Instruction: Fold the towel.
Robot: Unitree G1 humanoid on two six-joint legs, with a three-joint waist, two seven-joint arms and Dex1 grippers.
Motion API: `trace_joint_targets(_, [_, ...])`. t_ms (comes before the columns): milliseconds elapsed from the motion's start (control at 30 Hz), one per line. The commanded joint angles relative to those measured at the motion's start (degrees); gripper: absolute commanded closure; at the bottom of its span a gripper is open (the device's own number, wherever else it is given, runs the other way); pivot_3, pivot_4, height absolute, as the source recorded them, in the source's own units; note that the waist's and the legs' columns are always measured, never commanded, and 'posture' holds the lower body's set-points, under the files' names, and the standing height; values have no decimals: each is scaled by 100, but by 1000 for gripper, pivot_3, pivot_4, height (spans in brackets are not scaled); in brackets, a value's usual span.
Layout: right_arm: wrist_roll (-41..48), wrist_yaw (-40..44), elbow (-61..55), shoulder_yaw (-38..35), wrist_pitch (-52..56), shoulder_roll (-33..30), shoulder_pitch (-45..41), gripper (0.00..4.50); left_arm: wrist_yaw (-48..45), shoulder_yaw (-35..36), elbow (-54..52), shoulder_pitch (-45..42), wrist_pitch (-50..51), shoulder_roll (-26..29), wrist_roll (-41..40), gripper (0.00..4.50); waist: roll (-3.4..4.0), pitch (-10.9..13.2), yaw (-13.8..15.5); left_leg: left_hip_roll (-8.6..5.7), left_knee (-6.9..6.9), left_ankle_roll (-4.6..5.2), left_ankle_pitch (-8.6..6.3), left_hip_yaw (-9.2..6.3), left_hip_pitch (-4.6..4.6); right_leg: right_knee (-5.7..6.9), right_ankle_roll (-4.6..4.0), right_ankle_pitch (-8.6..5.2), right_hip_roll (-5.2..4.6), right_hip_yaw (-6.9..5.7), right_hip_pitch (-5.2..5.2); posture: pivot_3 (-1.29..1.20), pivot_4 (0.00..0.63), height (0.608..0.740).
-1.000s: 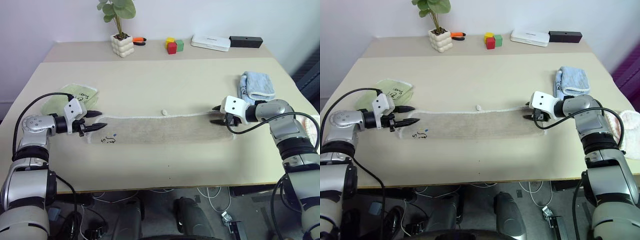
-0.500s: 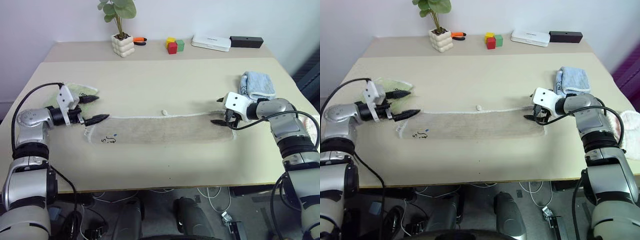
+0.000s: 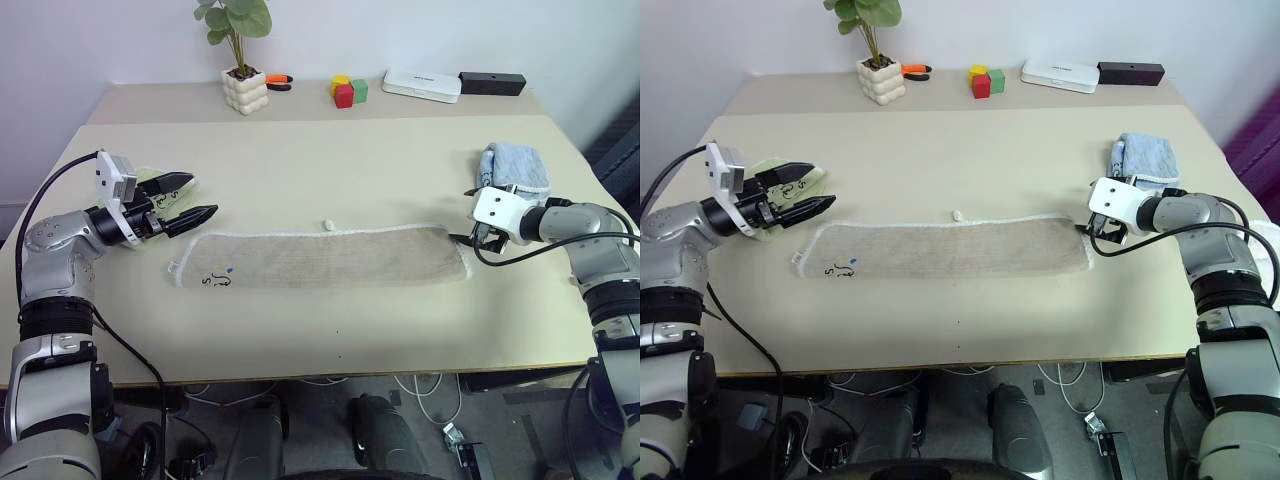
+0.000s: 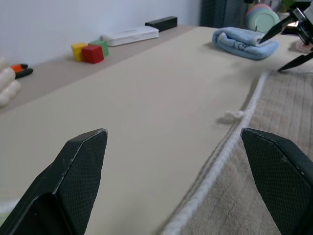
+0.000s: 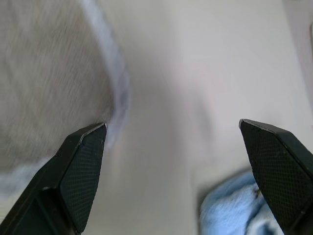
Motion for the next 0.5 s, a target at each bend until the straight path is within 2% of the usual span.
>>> trace_joint_targets(33, [441,114,-473,-425,135,-186,5,70,82,146,-271,6,19,19,-148,30,0,0,-1,0,0,0,0,0,0,0,0,0,0,0,0,0,150,740])
trace_joint_targets(133, [1180,265,-976,-916,917,-34,70,70,132,153,-352,70,77,-39,-190,30,0,0,1,0,-1,0,0,-1,0,0,0,0,0,0,0,0,150,740])
trace_joint_targets(233, [2656,-178,-1847,-1999,3217,407,114,70,255,190,-581,182,319,-131,-347,30,-1,0,-2,2,-1,0,0,-2,0,1,0,0,1,0,1,0,150,740])
trace_joint_targets(300, [3325,-566,-2386,-2533,4468,610,187,70,308,197,-715,266,377,-163,-375,30,-1,0,11,2,-1,0,0,-6,0,4,0,0,0,-1,2,0,150,740])
trace_joint_targets(367, [4850,-1472,-3539,-3493,6357,1219,594,70,421,217,-897,424,480,-270,-447,30,-6,-4,32,3,-1,0,0,-9,-1,3,-1,0,1,-2,2,0,150,740])
trace_joint_targets(400, [5681,-2189,-3934,-4089,7144,1638,674,70,473,229,-955,483,505,-316,-471,30,-11,-7,34,4,-3,0,0,-15,-1,1,-2,0,1,-6,5,0,150,740])
trace_joint_targets(500, [7431,-4070,-4653,-5205,8201,2609,935,70,544,236,-1029,569,560,-382,-519,30,-11,-7,57,6,-2,0,0,-20,-1,4,-3,0,0,-10,9,0,150,740])
